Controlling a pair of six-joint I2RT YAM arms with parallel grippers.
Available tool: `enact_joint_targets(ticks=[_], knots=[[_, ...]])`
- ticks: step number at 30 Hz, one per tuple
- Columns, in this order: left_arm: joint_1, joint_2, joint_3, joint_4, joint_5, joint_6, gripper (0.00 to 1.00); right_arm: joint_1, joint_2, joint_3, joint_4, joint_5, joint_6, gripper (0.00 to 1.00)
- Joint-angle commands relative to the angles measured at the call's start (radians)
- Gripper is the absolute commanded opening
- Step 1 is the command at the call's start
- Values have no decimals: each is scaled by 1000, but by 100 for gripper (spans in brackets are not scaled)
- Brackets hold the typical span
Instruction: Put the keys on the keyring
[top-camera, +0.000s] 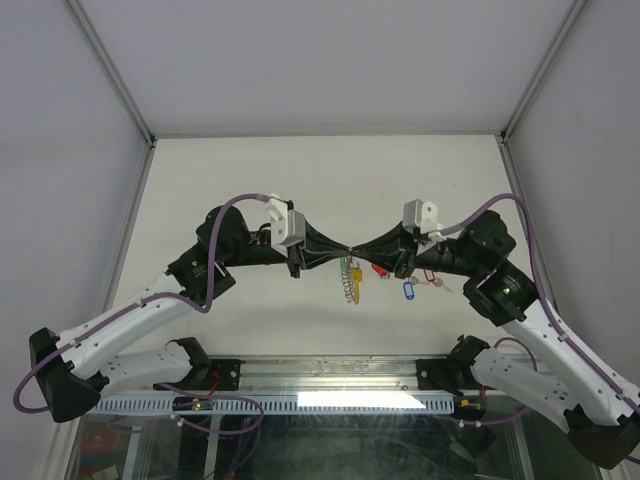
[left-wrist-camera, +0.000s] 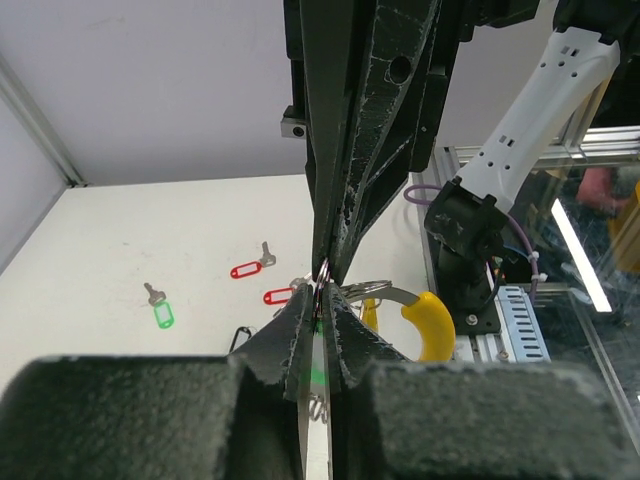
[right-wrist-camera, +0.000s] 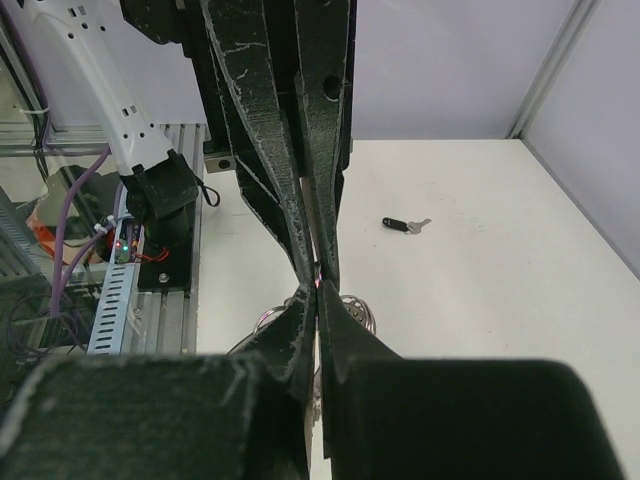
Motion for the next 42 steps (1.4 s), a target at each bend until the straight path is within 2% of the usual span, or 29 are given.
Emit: enact_joint_targets(ticks=[1,8,14,19,25,33,42], knots=[[2,2,44,20,24,3,0,1,-4,50,48,-11,-6,0],[2,11,88,-117,4,77,0,-1,-9,61,11,-3,-27,0],[1,37,185,-350,-72,199,0,-1,40,167,-244,-32,-146,27],[2,67,266,-504,-109,283,0,-1,84,230,-395,0,-203,34],[2,106,331,-615,-131,348,0,-1,164,254,-435,77,-183,38],[2,140,372,-687,-149,381,0,0,250,290,-410,38,-178,40],[1,151,381,-702,-147,391,0,0,267,262,-339,-9,-134,38]])
